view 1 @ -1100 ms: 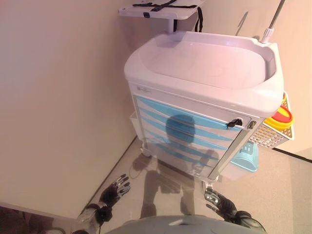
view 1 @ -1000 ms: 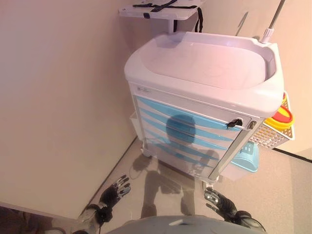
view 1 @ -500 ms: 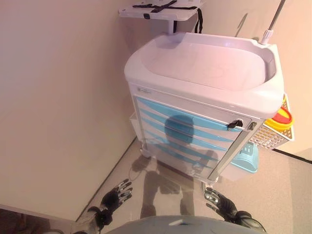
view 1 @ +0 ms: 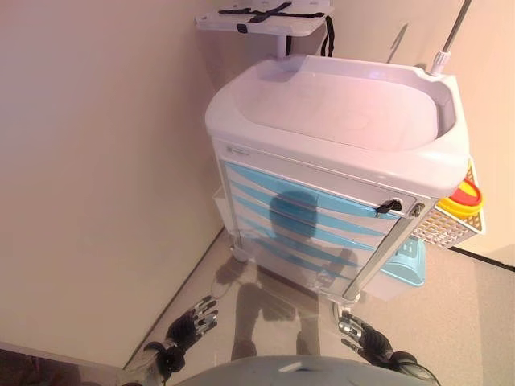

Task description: Open the drawer and pick up the medicine

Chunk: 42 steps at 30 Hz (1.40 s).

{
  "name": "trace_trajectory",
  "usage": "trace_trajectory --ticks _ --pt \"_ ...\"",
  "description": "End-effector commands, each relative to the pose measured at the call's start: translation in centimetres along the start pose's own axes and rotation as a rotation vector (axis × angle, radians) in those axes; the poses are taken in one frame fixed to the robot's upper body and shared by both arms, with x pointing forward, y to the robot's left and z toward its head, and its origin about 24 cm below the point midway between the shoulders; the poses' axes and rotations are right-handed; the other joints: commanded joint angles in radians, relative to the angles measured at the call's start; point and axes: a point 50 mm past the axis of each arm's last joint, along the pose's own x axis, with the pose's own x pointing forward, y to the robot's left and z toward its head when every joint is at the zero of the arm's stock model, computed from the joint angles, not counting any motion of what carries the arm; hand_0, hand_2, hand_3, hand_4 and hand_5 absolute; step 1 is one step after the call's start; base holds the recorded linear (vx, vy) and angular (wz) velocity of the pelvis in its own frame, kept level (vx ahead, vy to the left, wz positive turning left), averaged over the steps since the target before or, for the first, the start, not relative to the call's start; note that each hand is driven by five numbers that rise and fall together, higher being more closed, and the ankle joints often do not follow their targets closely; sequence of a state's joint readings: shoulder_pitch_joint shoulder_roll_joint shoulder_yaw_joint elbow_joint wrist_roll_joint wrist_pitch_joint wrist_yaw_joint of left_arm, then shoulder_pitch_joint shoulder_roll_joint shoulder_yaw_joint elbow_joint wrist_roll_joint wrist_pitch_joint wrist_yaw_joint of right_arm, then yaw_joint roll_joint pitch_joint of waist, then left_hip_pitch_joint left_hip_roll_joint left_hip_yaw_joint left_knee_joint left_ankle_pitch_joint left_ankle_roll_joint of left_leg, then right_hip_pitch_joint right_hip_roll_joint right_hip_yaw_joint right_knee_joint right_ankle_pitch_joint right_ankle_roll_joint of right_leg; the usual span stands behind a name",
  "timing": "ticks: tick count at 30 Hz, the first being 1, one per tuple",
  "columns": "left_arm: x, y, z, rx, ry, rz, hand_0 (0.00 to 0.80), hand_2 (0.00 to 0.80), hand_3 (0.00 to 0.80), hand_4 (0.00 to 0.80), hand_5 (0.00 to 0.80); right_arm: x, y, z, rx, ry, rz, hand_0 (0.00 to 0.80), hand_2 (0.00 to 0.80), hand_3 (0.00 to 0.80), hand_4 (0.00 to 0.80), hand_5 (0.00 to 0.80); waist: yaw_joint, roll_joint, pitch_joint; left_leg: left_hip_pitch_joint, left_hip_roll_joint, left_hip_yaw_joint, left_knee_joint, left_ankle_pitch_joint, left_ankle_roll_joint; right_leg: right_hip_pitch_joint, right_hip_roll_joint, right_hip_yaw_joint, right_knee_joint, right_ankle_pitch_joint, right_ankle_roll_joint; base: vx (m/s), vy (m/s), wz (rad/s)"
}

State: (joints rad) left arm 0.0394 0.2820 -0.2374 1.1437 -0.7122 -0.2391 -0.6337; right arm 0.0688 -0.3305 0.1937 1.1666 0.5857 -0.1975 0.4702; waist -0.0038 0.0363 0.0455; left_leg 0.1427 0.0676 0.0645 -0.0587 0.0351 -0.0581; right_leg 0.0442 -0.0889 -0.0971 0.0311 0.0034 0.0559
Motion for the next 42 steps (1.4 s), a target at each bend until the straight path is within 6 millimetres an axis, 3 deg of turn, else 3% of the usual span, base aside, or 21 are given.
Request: trace_trajectory --ticks 1,11,21,30,42 --pt "0.6 0.3 2.7 -0.043 -0.106 -0.017 0.000 0.000 0.000 0.000 0.000 1.4 1.5 2.3 -0.033 -0.077 0.076 0.000 0.000 0.000 0.000 0.000 -0.011 -0.059 0.047 -0.036 -0.062 0.038 0.063 -0.085 0.019 0.051 -0.023 -0.017 -0.049 0.008 0.062 0.000 0.000 0.00" --pt "1.5 -0.5 4.0 -0.291 -0.183 -0.099 0.000 0.000 0.000 0.000 0.000 1.2 1.1 2.7 -0.034 -0.082 0.063 0.000 0.000 0.000 0.000 0.000 -0.026 -0.066 0.107 -0.105 -0.053 0.038 0.140 -0.097 0.027 -0.020 -0.025 0.007 0.025 -0.009 0.054 0.007 0.010 -0.02" --pt "4.0 -4.3 10.2 -0.375 -0.410 -0.385 0.000 0.000 0.000 0.000 0.000 1.6 1.8 4.5 -0.037 -0.164 0.078 0.000 0.000 0.000 0.000 0.000 -0.064 -0.102 0.261 -0.351 -0.045 0.050 0.378 -0.138 0.050 -0.256 -0.013 0.078 0.182 0.001 0.040 -0.120 -0.008 -0.10" --pt "5.6 -7.8 13.8 -0.469 -0.510 -0.548 0.000 0.000 0.000 0.000 0.000 2.2 3.1 4.9 -0.021 -0.167 0.111 0.000 0.000 0.000 0.000 0.000 -0.097 -0.134 0.322 -0.500 -0.026 0.058 0.499 -0.158 0.067 -0.414 0.015 0.125 0.280 0.018 0.044 -0.095 -0.026 -0.09" --pt "6.4 -11.8 18.5 -0.531 -0.619 -0.731 0.000 0.000 0.000 0.000 0.000 2.4 4.5 4.3 0.026 -0.162 0.152 0.000 0.000 0.000 0.000 0.000 -0.121 -0.196 0.356 -0.596 -0.008 0.037 0.596 -0.186 0.067 -0.479 0.048 0.123 0.332 0.018 0.037 -0.023 -0.077 0.00"
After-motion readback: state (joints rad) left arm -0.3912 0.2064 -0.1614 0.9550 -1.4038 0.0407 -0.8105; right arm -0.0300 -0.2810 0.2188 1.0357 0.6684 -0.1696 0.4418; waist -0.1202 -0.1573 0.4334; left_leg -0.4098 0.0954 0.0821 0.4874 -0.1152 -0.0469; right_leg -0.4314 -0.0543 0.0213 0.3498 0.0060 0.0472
